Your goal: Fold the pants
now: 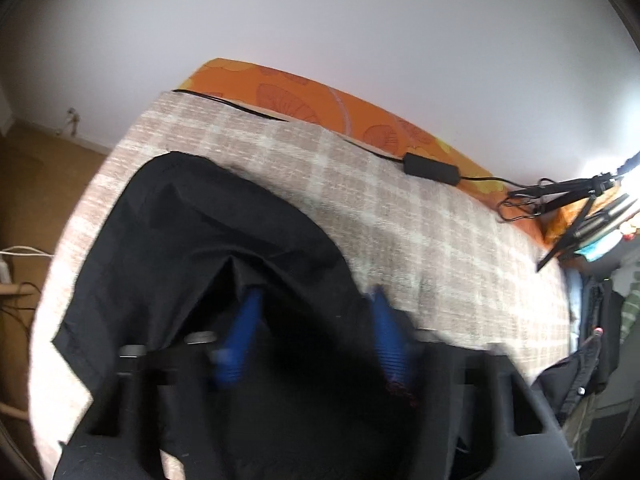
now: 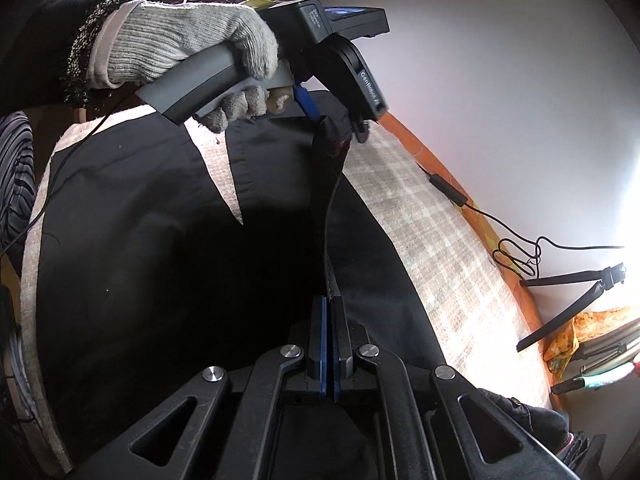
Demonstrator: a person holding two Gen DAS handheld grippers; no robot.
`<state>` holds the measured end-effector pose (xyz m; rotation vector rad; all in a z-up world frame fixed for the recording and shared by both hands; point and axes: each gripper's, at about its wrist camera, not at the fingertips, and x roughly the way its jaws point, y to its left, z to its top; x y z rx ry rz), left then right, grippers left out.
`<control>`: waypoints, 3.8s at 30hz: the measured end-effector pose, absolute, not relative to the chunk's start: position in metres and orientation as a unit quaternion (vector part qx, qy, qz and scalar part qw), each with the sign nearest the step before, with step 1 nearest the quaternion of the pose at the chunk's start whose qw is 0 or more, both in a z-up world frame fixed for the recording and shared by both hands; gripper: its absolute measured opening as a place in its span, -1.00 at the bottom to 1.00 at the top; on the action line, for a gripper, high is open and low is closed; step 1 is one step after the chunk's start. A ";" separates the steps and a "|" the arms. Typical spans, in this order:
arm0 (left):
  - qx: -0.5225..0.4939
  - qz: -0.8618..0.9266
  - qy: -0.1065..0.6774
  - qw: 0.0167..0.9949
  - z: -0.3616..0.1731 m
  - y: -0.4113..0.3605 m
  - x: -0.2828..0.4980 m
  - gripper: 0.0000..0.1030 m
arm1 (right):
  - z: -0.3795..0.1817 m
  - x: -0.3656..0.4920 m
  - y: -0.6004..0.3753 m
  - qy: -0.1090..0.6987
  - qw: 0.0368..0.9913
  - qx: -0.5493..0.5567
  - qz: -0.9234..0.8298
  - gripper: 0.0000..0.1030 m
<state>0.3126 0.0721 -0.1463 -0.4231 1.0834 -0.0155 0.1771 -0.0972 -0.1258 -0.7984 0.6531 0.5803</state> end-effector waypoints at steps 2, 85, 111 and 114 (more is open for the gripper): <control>-0.216 -0.025 0.491 0.843 -0.148 0.073 0.310 -0.70 | -0.126 0.178 -0.098 0.305 0.833 -0.374 0.270 -1.00; -0.269 0.008 0.412 0.871 -0.176 0.158 -0.018 -0.71 | -0.175 -0.014 -0.089 0.348 0.815 -0.406 0.221 -1.00; -0.212 -0.295 0.418 0.832 -0.099 -0.041 0.092 0.02 | -0.117 -0.018 -0.197 0.330 0.926 -0.117 0.142 -0.20; -0.209 -0.321 0.440 0.812 -0.109 -0.075 0.104 0.06 | -0.110 -0.021 -0.233 0.324 0.938 -0.066 0.100 -0.06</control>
